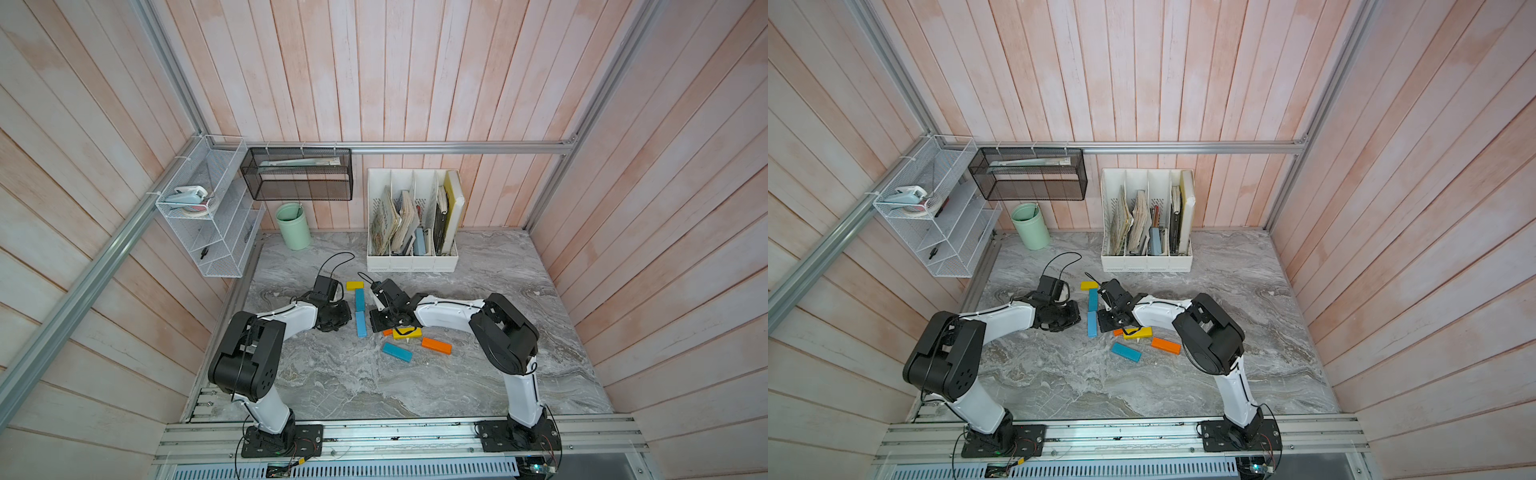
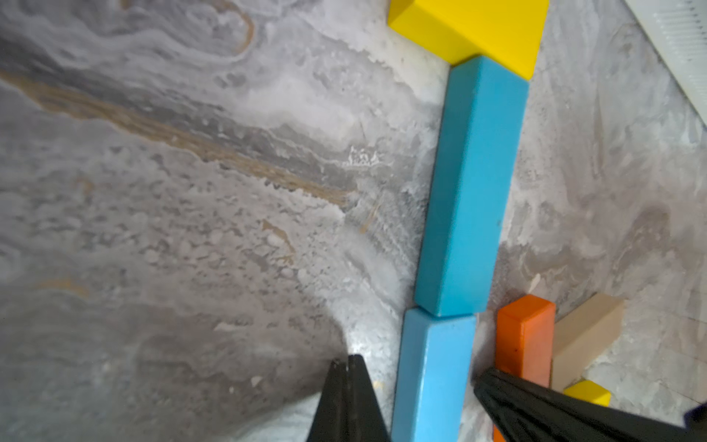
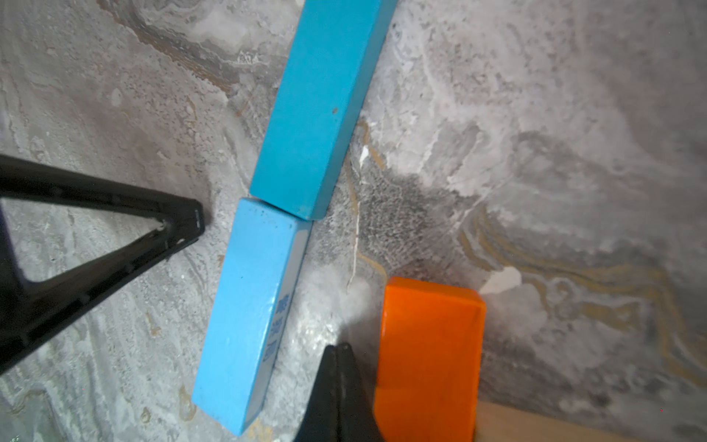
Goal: Assemble a giraffe with building blocks
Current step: Assemble the building block at the center of the board.
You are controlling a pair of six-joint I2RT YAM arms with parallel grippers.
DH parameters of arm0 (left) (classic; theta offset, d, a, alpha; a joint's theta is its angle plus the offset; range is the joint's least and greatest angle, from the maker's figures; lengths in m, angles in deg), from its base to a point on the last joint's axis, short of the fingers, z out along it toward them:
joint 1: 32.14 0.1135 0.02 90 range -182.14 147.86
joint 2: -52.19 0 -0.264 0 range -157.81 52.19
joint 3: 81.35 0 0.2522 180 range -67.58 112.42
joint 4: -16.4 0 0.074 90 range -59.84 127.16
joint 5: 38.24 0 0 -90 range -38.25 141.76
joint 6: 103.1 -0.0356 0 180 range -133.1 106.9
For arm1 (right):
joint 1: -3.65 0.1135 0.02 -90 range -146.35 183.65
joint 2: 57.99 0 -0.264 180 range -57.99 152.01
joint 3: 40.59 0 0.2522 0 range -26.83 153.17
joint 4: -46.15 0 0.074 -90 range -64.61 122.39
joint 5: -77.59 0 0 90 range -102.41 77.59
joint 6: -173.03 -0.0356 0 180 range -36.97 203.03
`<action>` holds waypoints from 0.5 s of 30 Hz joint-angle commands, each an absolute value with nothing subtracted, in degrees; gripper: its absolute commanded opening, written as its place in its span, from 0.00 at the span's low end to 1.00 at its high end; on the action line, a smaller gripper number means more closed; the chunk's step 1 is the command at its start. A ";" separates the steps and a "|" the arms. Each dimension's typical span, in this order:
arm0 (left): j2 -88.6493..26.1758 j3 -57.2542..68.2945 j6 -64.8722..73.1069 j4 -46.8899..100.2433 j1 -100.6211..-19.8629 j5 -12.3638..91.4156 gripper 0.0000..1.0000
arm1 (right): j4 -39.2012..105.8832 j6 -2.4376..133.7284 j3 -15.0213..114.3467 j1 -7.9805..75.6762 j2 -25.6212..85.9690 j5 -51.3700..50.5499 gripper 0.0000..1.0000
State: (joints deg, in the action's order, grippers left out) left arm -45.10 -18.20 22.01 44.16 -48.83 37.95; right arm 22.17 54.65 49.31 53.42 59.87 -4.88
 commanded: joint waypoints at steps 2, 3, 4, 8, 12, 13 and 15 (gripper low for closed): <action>-47.03 -16.63 22.22 43.61 -49.11 37.77 0.00 | 22.89 54.05 49.78 53.68 61.00 -3.09 0.00; -47.19 -16.54 22.30 43.45 -49.15 37.64 0.00 | 22.85 53.99 50.03 53.70 61.17 -3.08 0.00; -47.22 -16.46 22.40 43.34 -49.17 37.57 0.00 | 22.84 54.11 50.12 53.70 61.25 -3.17 0.00; -47.30 -16.18 22.73 43.34 -49.70 37.38 0.00 | 22.81 54.11 51.06 53.56 62.09 -3.62 0.00; -47.74 -15.90 23.19 43.17 -50.20 36.80 0.00 | 22.98 53.89 52.44 53.16 63.76 -2.89 0.00; -47.82 -15.81 23.24 43.07 -50.31 36.74 0.00 | 23.11 53.74 52.60 53.09 64.08 -2.55 0.00; -47.98 -15.60 23.39 43.04 -50.62 36.79 0.00 | 23.16 53.67 53.28 53.13 64.66 -2.07 0.00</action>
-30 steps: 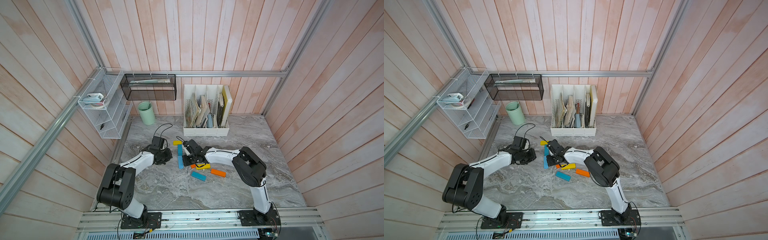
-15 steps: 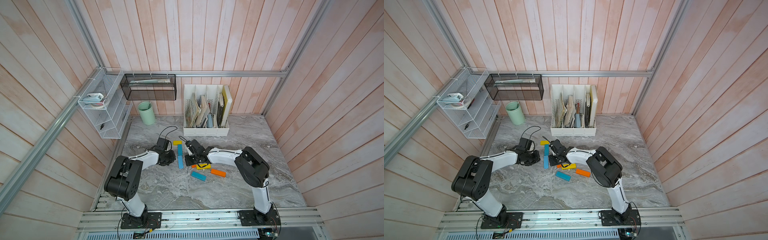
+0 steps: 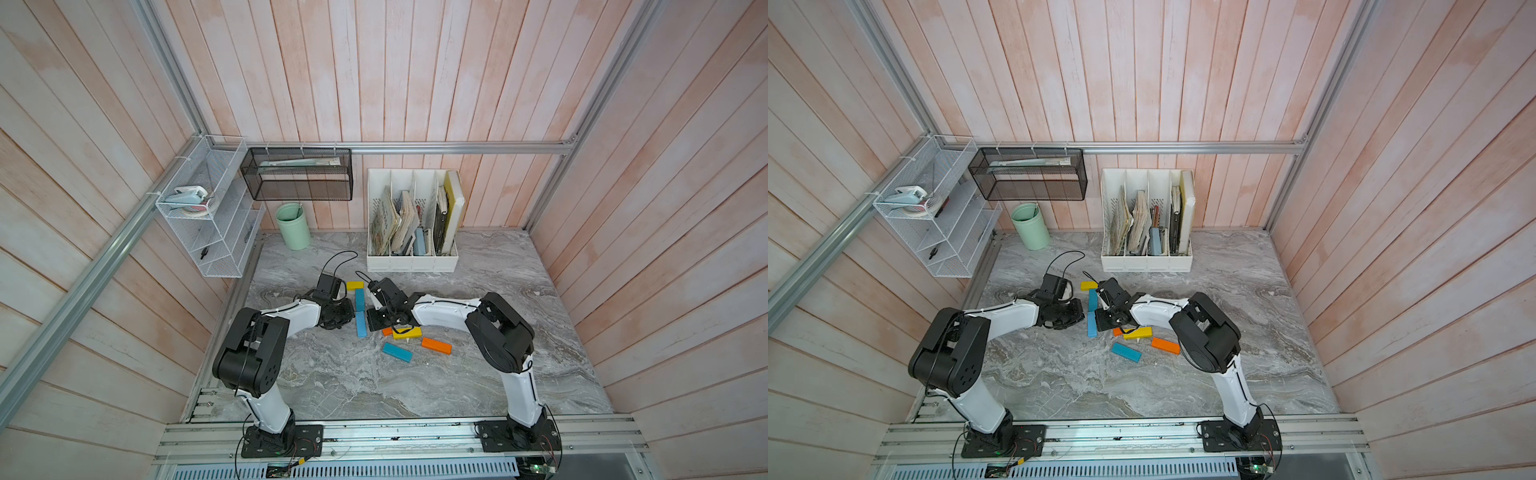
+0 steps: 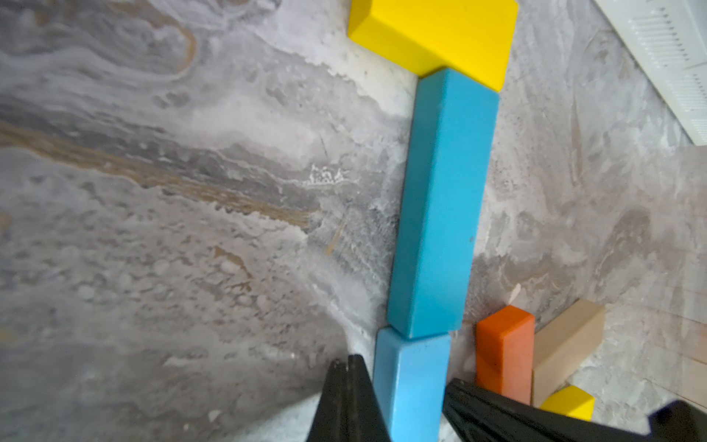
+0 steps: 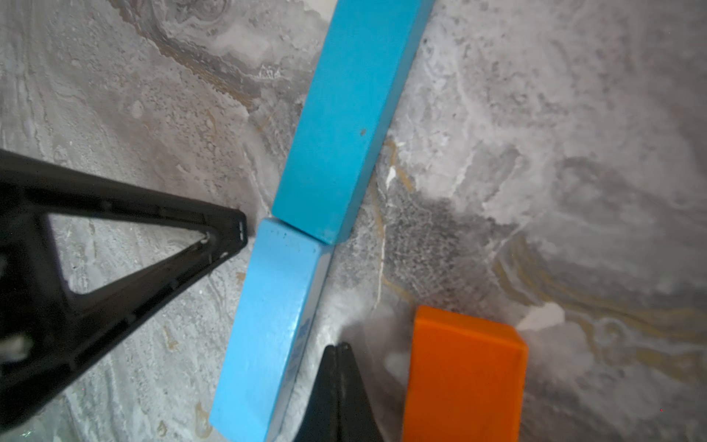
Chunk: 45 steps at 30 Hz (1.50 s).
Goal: Assemble a giraffe with building blocks
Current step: Assemble the building block at the center of the board.
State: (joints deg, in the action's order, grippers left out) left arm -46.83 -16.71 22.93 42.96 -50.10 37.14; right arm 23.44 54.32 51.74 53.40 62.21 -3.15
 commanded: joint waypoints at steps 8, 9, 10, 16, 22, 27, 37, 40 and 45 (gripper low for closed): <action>-48.14 -15.29 23.50 43.08 -50.78 36.73 0.00 | 23.05 53.75 54.22 53.11 65.11 -1.91 0.00; -48.26 -15.31 23.55 42.99 -50.78 36.51 0.00 | 22.99 53.76 54.29 53.06 65.16 -1.90 0.00; -48.32 -15.21 23.63 42.84 -50.82 36.47 0.00 | 22.94 53.76 54.38 53.10 65.16 -1.99 0.00; -48.79 -14.98 23.64 42.54 -50.87 36.07 0.00 | 22.80 53.76 54.21 53.05 64.99 -2.07 0.00; -48.88 -14.91 23.62 42.38 -51.04 35.83 0.00 | 22.81 53.60 53.45 53.05 64.44 -2.83 0.00; -48.86 -14.84 23.55 42.50 -51.04 36.02 0.00 | 22.98 53.63 53.16 53.04 64.33 -2.74 0.00; -49.18 -14.24 23.55 42.54 -51.04 35.76 0.00 | 22.74 53.76 53.86 52.93 64.83 -2.79 0.00; -49.32 -13.89 23.46 42.73 -51.08 35.75 0.00 | 22.71 53.72 53.77 52.80 64.84 -2.80 0.00; -49.45 -13.70 23.46 42.81 -51.13 35.84 0.00 | 22.81 53.76 53.52 52.53 64.89 -2.74 0.00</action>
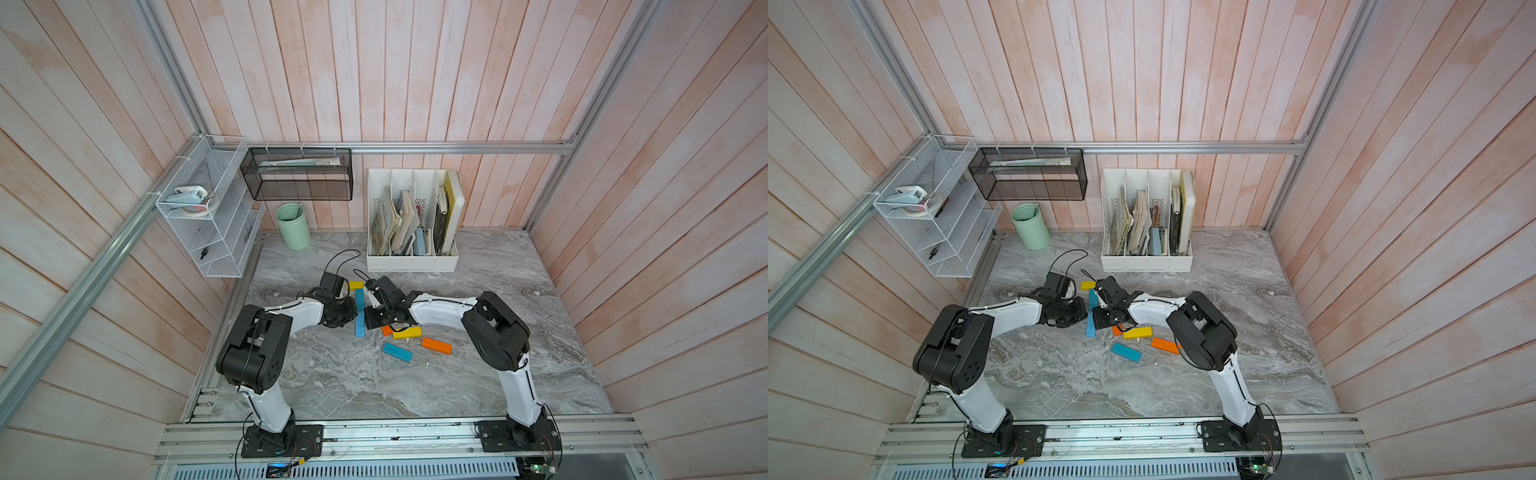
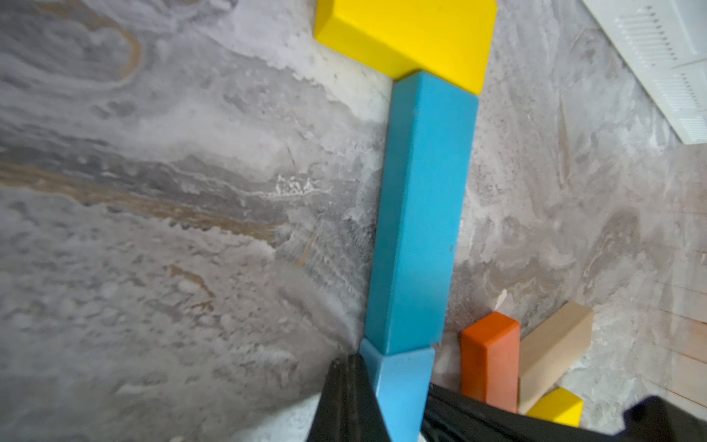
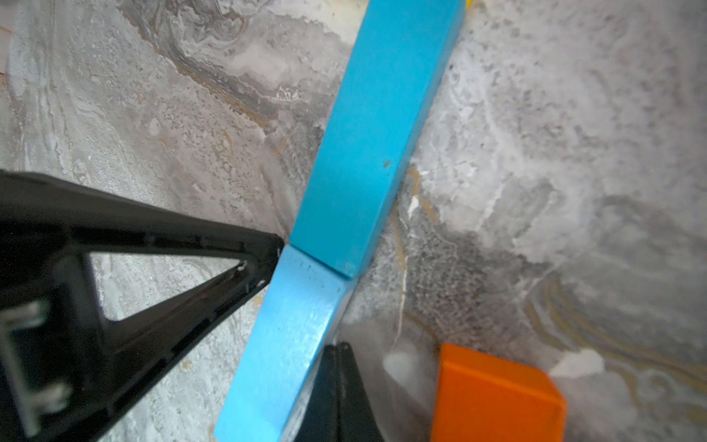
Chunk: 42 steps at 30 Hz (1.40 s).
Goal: Assemble a giraffe with building blocks
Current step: Assemble the building block at the center of the board.
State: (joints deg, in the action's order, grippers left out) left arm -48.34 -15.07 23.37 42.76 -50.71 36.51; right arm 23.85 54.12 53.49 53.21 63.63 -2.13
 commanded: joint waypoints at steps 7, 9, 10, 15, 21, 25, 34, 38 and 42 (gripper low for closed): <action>-49.31 -13.79 23.44 42.84 -51.13 35.91 0.00 | 22.70 53.94 53.94 52.39 65.23 -2.61 0.00; -49.31 -13.86 23.46 42.85 -51.12 35.86 0.00 | 22.72 53.94 53.94 52.36 65.28 -2.57 0.00; -49.26 -13.88 23.46 42.92 -51.13 36.00 0.00 | 22.72 53.94 53.94 52.30 65.31 -2.57 0.00; -49.19 -13.62 23.45 43.06 -51.10 36.15 0.00 | 22.80 54.02 54.29 52.22 65.48 -2.43 0.00; -49.23 -13.49 23.28 43.24 -51.13 36.25 0.00 | 22.54 54.28 55.16 52.23 66.05 -1.97 0.00; -49.13 -13.53 23.26 43.26 -51.13 36.34 0.00 | 22.53 54.29 55.69 52.17 66.44 -1.42 0.00; -49.05 -13.38 23.24 43.37 -51.08 36.27 0.00 | 22.46 54.38 55.96 52.08 66.44 -1.69 0.00; -49.18 -13.44 23.29 43.30 -51.13 36.15 0.00 | 22.20 54.54 56.58 52.02 66.95 -1.62 0.00; -49.09 -13.54 23.28 43.27 -51.13 36.22 0.00 | 22.32 54.51 56.67 52.02 67.08 -1.48 0.00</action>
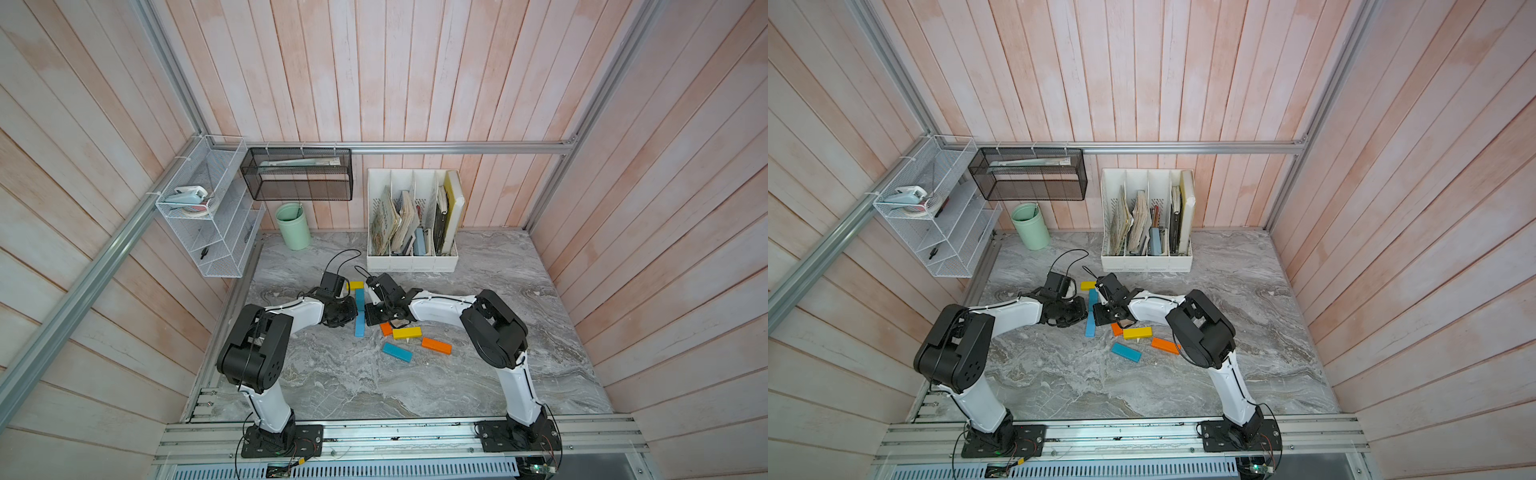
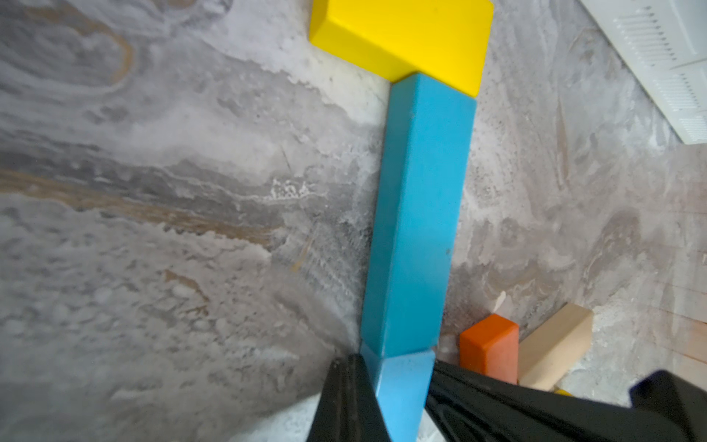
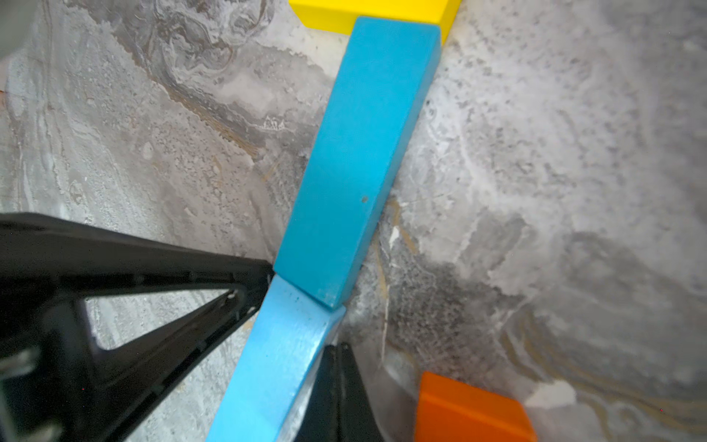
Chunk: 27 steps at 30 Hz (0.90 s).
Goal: Assemble a giraffe with building blocks
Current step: Assemble the building block at the center of the board.
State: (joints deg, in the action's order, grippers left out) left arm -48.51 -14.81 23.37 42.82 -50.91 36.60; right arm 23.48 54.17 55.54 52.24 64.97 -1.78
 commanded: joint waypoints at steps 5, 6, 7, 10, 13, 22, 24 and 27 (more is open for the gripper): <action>-49.09 -13.59 23.28 43.28 -51.08 36.27 0.00 | 22.37 54.47 56.69 52.02 67.17 -1.34 0.00; -49.12 -13.53 23.28 43.30 -51.08 36.25 0.00 | 22.38 54.46 56.72 52.01 67.17 -1.18 0.00; -49.08 -13.53 23.28 43.32 -51.13 36.34 0.00 | 22.51 54.51 56.67 52.01 67.17 -1.03 0.00; -49.05 -13.53 23.28 43.43 -51.13 36.37 0.00 | 22.48 54.43 56.93 51.99 67.23 -0.90 0.00; -49.01 -13.53 23.20 43.43 -51.13 36.46 0.00 | 22.54 54.47 57.15 52.03 67.41 -0.69 0.00; -48.97 -13.56 23.10 43.54 -51.13 36.41 0.00 | 22.70 54.20 57.63 52.01 67.89 -0.21 0.00; -48.90 -13.52 23.04 43.67 -51.12 36.44 0.00 | 22.72 54.12 57.64 51.99 67.91 -0.41 0.00; -48.86 -13.45 22.94 43.78 -51.13 36.49 0.00 | 22.57 54.03 57.30 52.03 67.61 -0.92 0.00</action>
